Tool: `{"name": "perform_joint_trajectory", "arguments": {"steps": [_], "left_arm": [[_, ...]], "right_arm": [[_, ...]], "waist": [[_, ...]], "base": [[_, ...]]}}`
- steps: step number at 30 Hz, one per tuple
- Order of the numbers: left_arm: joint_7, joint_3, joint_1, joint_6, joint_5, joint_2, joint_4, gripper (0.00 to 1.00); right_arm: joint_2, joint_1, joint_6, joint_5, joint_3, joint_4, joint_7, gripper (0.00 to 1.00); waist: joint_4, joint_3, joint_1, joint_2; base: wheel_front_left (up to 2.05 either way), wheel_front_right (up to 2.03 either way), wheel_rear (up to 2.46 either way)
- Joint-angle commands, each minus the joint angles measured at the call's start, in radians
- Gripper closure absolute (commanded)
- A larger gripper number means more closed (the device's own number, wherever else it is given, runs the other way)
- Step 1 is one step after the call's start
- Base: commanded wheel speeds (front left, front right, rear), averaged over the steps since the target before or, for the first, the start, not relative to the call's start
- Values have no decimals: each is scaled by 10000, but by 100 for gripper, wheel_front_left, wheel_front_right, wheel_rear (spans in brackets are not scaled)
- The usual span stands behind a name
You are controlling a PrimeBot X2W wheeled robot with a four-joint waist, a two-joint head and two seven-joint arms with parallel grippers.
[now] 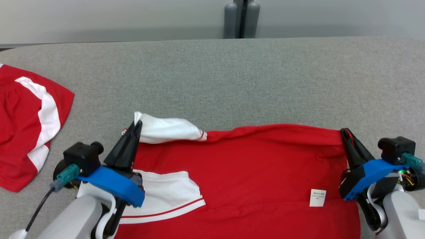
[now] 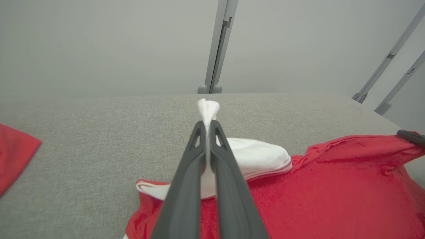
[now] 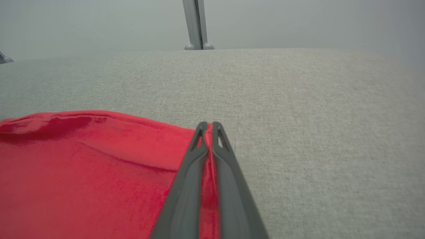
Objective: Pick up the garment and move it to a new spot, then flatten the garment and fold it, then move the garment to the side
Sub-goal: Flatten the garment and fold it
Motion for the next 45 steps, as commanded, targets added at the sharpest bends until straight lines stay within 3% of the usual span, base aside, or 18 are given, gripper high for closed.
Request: {"name": "perform_joint_trajectory", "arguments": {"steps": [1, 11, 24, 25, 26, 27, 28, 36, 45], "left_arm": [[-52, 0, 304, 113, -79, 99, -204, 100], [-105, 254, 1634, 541, -334, 289, -829, 100], [-162, 377, 2829, 414, -386, 176, -354, 100], [-163, 415, 2902, 443, -384, 176, -261, 100], [-165, 456, 2934, 495, -310, 167, -181, 94], [-169, 541, 2969, 515, -293, 108, -172, 33], [-170, 645, 3029, 529, -262, 19, -185, 0], [-166, 2134, 3551, 537, 781, -553, -702, 0], [-168, 5000, 4341, 281, 3229, -2185, -1820, 0]], "right_arm": [[-94, 240, 4, -46, -68, -50, -153, 100], [-77, 990, 3, -107, -91, -122, -787, 100], [214, 2369, 3, 157, -147, -359, -1313, 100], [243, 2433, 3, 163, -197, -413, -1379, 65], [287, 2511, 3, 202, -230, -453, -1427, 0], [301, 2586, 3, 209, -241, -491, -1473, 0], [295, 2657, 3, 207, -272, -546, -1515, 0], [229, 3000, 4, 419, -563, -1098, -1755, 0], [464, 2903, 4, 200, -1125, -758, -729, 0]], "waist": [[42, -54, 0, 1], [194, -379, 0, 1], [183, -835, 0, 1], [173, -869, 0, 1], [160, -907, 0, 1], [150, -931, 0, 1], [147, -971, 0, 1], [152, -1218, 0, 1], [254, -1225, 0, 1]], "base": [[0, 0, 0], [0, 0, 0], [0, 0, 0], [0, 0, 0], [0, 0, 0], [0, 0, 0], [0, 0, 0], [0, 0, 0], [0, 0, 0]]}}
